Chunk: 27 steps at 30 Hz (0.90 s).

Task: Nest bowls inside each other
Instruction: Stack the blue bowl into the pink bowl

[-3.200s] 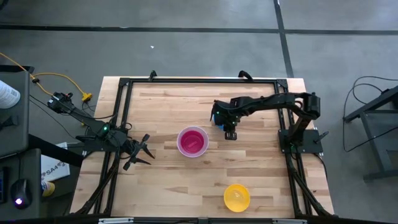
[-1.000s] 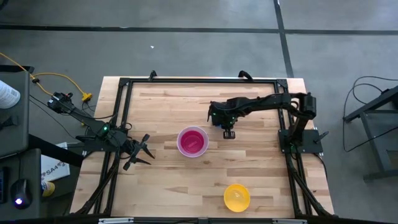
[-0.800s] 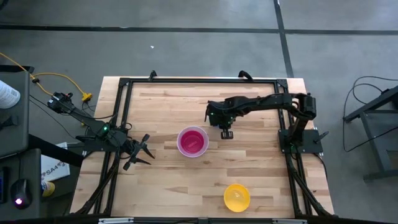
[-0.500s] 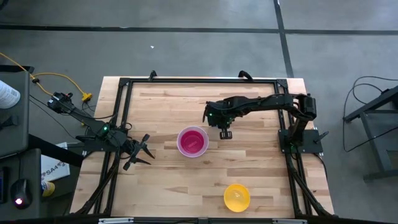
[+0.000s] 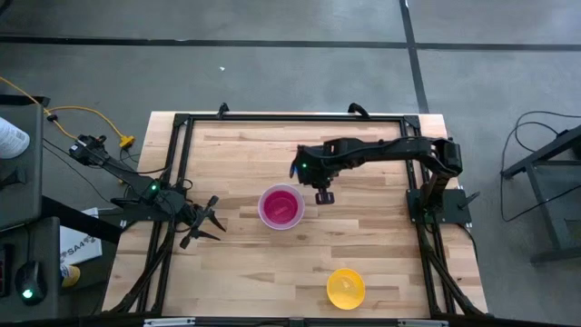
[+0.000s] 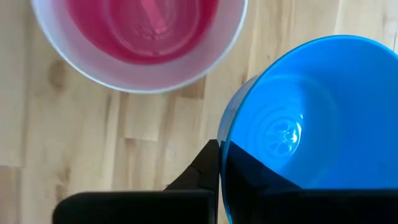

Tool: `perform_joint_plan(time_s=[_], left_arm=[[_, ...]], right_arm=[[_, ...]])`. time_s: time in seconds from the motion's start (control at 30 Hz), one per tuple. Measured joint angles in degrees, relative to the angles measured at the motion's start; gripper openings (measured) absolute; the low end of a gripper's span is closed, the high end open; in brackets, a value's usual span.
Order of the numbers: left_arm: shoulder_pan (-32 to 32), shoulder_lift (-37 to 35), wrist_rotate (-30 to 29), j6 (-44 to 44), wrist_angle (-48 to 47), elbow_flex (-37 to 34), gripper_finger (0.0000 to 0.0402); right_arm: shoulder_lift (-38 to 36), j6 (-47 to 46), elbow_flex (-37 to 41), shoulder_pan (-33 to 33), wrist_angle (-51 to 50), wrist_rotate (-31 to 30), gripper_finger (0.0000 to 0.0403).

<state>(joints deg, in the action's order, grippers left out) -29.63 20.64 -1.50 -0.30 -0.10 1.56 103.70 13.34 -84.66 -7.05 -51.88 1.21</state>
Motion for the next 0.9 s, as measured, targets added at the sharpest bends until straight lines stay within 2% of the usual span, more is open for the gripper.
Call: perform_joint_plan(time_s=[0.43, 0.63, 0.9], left_arm=[[0.0, 0.0, 0.0, 0.0, 0.0, 0.0, 0.0141], [0.0, 0.0, 0.0, 0.0, 0.0, 0.0, 0.0141], [0.0, 0.0, 0.0, 0.0, 0.0, 0.0, 0.0141]], right_arm=[[-0.1, -2.5, -4.1, 3.4, -1.5, 2.5, 0.0004], [-0.1, -4.6, -4.1, 5.0, -1.1, 6.3, 0.0004], [-0.1, -5.6, -4.1, 8.2, 2.0, 5.0, 0.0004]])
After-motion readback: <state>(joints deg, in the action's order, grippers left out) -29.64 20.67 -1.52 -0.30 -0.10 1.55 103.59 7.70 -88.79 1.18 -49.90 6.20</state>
